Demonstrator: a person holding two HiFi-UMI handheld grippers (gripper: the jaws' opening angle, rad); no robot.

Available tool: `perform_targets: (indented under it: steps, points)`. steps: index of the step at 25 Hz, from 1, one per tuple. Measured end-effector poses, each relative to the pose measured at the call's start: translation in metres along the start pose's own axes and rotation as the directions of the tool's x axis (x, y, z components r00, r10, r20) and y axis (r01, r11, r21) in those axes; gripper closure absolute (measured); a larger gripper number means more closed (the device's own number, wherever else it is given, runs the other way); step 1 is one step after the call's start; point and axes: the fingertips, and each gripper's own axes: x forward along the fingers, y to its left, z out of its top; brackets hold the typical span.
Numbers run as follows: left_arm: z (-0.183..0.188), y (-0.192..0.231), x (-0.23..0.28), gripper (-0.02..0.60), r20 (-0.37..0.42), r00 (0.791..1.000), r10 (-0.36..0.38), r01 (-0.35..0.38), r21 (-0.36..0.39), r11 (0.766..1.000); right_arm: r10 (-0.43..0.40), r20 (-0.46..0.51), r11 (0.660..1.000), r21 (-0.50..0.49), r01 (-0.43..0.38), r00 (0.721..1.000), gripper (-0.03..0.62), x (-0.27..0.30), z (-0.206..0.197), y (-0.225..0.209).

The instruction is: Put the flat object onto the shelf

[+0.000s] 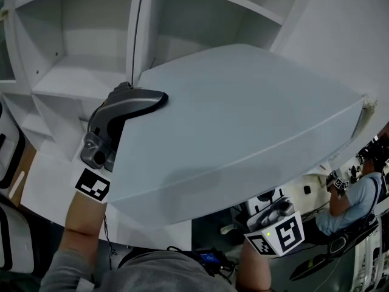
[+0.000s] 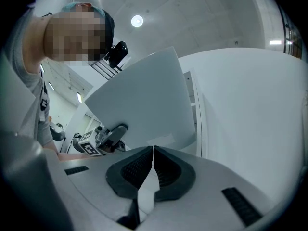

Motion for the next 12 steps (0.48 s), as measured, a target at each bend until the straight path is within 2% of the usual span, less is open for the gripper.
perform_targets:
  steps: [3, 7, 12]
  points:
    - [-0.012, 0.003, -0.003, 0.319, 0.01, 0.999, 0.039, -0.038, -0.046, 0.998, -0.004, -0.005, 1.0, -0.006, 0.004, 1.0, 0.565, 0.0, 0.001, -0.003]
    - [-0.02, 0.006, 0.004, 0.318, 0.039, 0.998, 0.045, -0.042, -0.071, 0.997, -0.001, -0.006, 1.0, -0.015, 0.001, 1.0, 0.565, 0.004, 0.003, -0.004]
    - [-0.046, 0.003, 0.009, 0.313, -0.012, 1.0, 0.021, -0.022, -0.063, 0.998, 0.018, 0.013, 1.0, -0.02, -0.018, 1.0, 0.565, 0.007, 0.014, 0.0]
